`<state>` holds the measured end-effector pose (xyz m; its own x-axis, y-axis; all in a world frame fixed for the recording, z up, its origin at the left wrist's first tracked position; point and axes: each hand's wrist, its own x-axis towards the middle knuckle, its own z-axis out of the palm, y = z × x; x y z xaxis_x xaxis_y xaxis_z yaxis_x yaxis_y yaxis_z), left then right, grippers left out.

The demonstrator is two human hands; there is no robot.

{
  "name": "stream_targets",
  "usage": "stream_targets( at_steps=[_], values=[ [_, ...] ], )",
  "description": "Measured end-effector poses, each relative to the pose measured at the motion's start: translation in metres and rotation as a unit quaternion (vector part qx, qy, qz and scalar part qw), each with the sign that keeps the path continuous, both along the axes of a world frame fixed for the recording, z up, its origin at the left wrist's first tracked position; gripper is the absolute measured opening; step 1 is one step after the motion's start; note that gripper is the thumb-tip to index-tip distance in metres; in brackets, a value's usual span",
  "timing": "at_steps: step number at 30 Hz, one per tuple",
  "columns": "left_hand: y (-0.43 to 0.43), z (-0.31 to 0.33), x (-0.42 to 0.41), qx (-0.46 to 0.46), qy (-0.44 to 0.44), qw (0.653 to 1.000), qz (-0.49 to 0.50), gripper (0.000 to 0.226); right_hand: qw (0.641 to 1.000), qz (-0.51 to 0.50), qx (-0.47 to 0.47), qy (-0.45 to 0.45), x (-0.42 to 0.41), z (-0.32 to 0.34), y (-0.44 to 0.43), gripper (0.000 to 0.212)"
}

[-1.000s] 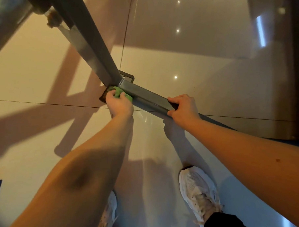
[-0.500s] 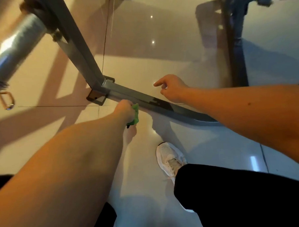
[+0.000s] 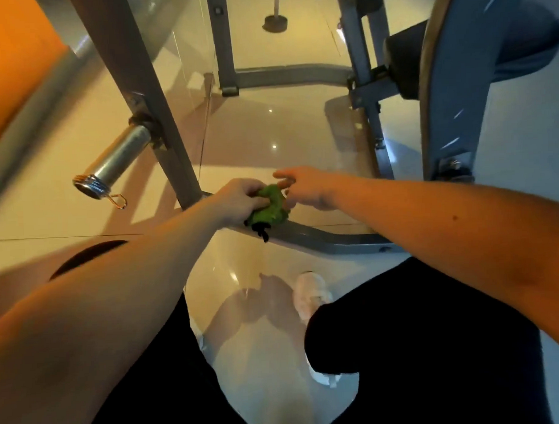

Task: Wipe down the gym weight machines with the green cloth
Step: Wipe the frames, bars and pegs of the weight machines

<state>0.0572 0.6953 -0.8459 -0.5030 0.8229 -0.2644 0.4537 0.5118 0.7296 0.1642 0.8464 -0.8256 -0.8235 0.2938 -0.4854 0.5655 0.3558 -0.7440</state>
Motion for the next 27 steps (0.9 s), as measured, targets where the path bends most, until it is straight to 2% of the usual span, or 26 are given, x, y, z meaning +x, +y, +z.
stream_targets(
  at_steps=[3,6,9,10,14,17,19,22,24,27],
  values=[
    [-0.016,-0.009,0.011,0.004,-0.004,1.000,-0.024,0.012,1.000,-0.002,-0.007,0.019,0.033,-0.001,-0.007,0.074],
    [-0.024,-0.019,0.016,-0.001,-0.032,0.999,-0.038,0.018,1.000,0.008,0.025,0.004,0.061,-0.014,0.000,0.047],
    [-0.029,-0.021,0.020,-0.012,-0.021,0.998,-0.055,0.017,0.999,0.029,0.024,-0.026,0.078,-0.022,0.010,0.023],
    [-0.030,-0.020,0.020,-0.015,-0.015,0.998,-0.059,0.019,0.999,0.034,0.026,-0.026,0.081,-0.021,0.010,0.026],
    [-0.029,-0.016,0.019,-0.010,-0.031,0.998,-0.051,0.023,1.000,0.001,-0.012,-0.022,0.081,-0.026,0.008,0.072],
    [-0.022,-0.009,0.024,0.023,-0.056,0.997,-0.039,0.018,0.998,0.010,-0.065,-0.003,0.078,-0.034,0.009,0.083],
    [-0.016,-0.003,0.028,0.040,-0.052,0.997,-0.040,0.014,0.999,0.027,-0.036,-0.001,0.074,-0.035,0.011,0.072],
    [-0.005,0.006,0.029,0.044,0.001,0.998,-0.043,0.013,1.000,-0.004,-0.023,0.017,0.073,-0.030,0.015,0.031],
    [0.001,0.011,0.027,0.036,0.041,0.998,-0.031,0.014,0.995,-0.065,-0.063,0.049,0.075,-0.023,0.022,0.022],
    [0.005,0.011,0.027,0.035,0.042,0.999,-0.003,0.018,0.972,-0.128,-0.179,0.081,0.080,-0.008,0.029,0.020]
  ],
)
